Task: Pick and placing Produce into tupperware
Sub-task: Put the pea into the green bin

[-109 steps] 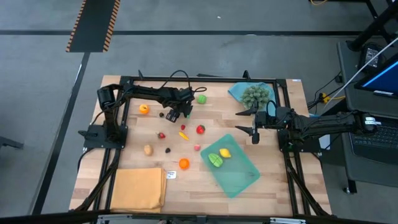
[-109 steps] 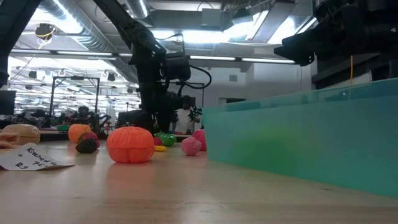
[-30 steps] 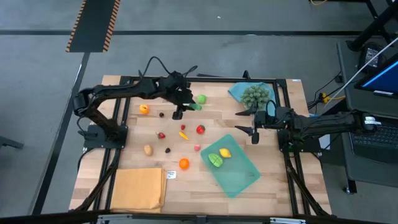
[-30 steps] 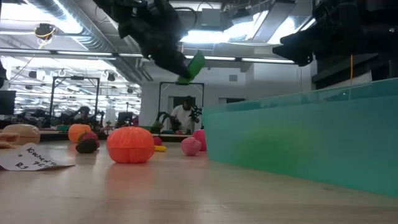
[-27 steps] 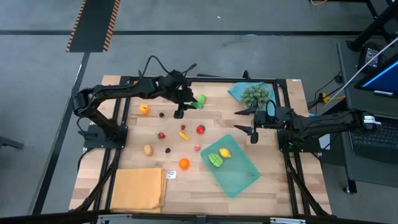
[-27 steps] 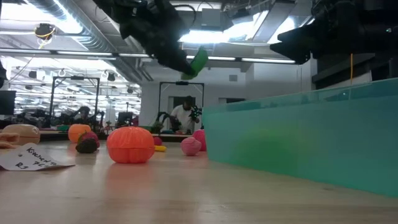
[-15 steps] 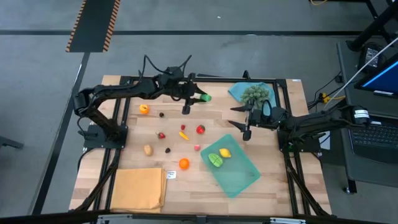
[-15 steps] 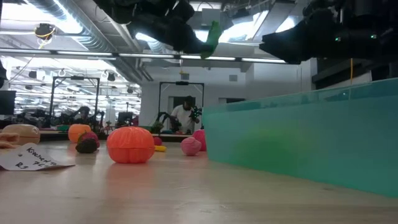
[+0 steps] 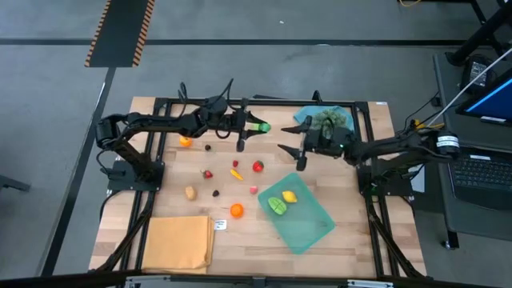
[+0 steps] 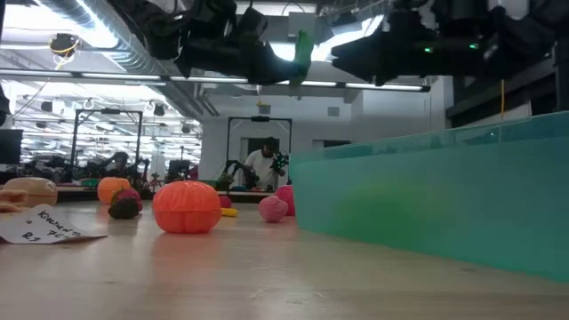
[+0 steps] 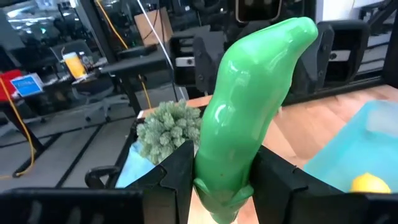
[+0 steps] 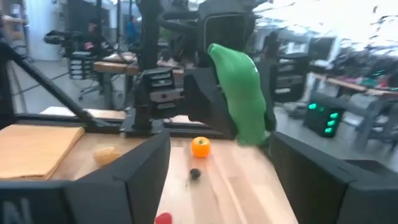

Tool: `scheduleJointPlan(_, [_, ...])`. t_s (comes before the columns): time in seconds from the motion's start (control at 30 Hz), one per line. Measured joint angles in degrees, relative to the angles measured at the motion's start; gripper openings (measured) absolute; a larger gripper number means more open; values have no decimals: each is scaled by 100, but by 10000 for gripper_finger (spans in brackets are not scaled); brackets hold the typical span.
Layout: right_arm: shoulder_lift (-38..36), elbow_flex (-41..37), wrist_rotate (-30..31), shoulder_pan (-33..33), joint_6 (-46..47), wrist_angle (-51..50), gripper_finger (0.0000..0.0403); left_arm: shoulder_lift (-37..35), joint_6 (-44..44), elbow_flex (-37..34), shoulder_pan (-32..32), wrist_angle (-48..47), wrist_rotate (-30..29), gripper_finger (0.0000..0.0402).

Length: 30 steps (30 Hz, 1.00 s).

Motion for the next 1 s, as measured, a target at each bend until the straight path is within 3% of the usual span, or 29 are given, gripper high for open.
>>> scheduleJointPlan(0.43, [1300,1436,-267,-149,-266,-282,276,0,-9,-20,-46,3,128,118])
scheduleJointPlan(0.7, [1466,1651,-284,-191,-351,-312,271,0,-7,-20,-47,-48,140,123])
scheduleJointPlan(0.83, [1436,1651,-282,-216,-352,-328,243,0,-5,-20,-48,-52,145,118])
scheduleJointPlan(1.0, [1436,1651,-283,-227,-351,-389,181,0,-6,-20,-48,-56,144,126])
